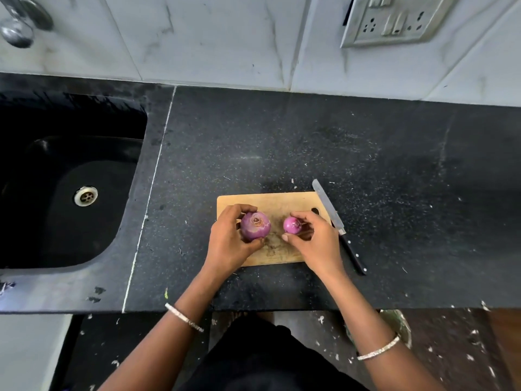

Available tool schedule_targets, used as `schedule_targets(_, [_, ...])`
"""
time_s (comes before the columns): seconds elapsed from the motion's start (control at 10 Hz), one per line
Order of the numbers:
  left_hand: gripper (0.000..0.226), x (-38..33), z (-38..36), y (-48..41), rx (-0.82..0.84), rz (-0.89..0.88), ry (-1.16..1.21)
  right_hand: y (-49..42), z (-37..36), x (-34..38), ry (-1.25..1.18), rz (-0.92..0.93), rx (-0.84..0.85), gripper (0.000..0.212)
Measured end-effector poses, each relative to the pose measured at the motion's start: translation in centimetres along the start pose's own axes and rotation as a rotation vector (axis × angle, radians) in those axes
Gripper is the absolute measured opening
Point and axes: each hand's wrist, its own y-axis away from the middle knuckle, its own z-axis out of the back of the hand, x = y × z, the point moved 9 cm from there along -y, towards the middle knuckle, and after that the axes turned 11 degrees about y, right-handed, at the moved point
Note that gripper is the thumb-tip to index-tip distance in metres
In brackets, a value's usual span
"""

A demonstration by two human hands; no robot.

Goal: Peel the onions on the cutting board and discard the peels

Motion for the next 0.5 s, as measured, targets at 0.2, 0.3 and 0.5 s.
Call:
schedule_targets(0.2, [0.064, 0.4, -0.3, -0.4, 0.037, -0.036, -0.024, -0.5, -1.3, 0.3, 0.130, 0.034, -0.012, 0.049])
schedule_targets(0.3, [0.065, 0.4, -0.2, -0.6, 0.054, -0.045, -0.048, -0.7, -1.4, 0.3, 0.177, 0.024, 0.007, 0.049])
schedule_targets(0.5, [0.068, -0.4, 0.1, -1.0, 0.082, -0.035, -0.013, -2.0, -1.7, 0.2, 0.210, 0.010, 0.143, 0.057])
